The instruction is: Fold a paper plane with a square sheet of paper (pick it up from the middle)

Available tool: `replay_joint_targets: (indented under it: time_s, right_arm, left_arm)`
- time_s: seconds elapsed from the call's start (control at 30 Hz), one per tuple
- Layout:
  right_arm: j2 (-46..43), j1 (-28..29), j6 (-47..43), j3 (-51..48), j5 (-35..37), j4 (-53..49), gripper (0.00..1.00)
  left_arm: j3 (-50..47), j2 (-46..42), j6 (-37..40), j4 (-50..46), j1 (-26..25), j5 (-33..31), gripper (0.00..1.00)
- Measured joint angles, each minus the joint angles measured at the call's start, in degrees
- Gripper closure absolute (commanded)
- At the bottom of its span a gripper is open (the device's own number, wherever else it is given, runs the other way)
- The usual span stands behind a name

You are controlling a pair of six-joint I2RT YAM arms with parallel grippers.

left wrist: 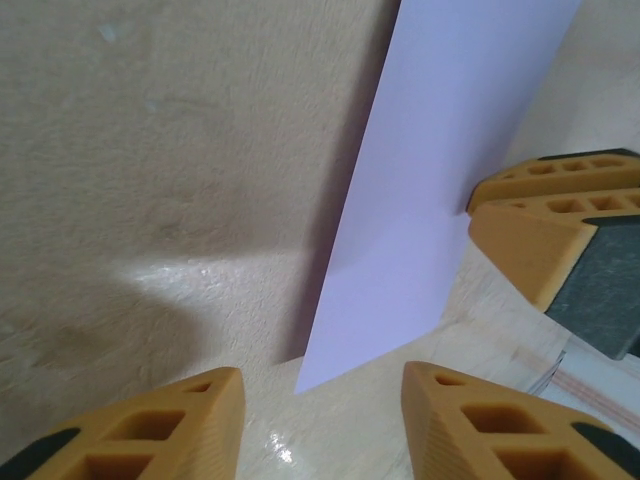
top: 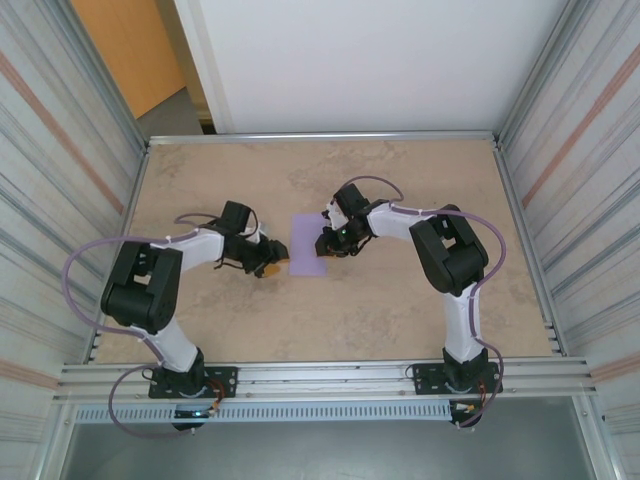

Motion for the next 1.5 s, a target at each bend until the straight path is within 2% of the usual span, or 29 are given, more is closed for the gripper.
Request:
replay_joint_targets:
  time_s: [0.17,0.57,0.93,1.1,1.23,1.5]
  right_arm:
    - [0.0,0.0,-0.1,0.0,0.0,-0.1,0.80]
    - [0.0,-0.3,-0.1,0.0,0.0,-0.1,0.81]
    - [0.0,-0.4,-0.1,0.0,0.0,-0.3,0.81]
    - [0.0,-0.6,-0.1,0.0,-0.2,-0.4,0.81]
    - [0.0,-0.7,-0.1,0.0,-0.2,-0.5,0.81]
    - [0.0,-0.7,-0.1,0.0,-0.2,-0.5,0.81]
  left_arm:
    - [2.1,2.9,0.6,0.0,-0.4,1.0,0.60]
    - [7.2,5.7,2.3,-1.3,-3.1,-0.3,0.61]
    - [7.7,7.2,2.9,-2.7,-3.4,-2.4,0.59]
    - [7.7,7.1,3.3,-3.0,-3.4,-2.6,0.63]
    - [7.7,7.2,3.7,-2.8,-3.4,-1.9,0.67]
    - [7.7,7.7,3.2,0.4,-3.3,1.8,0.68]
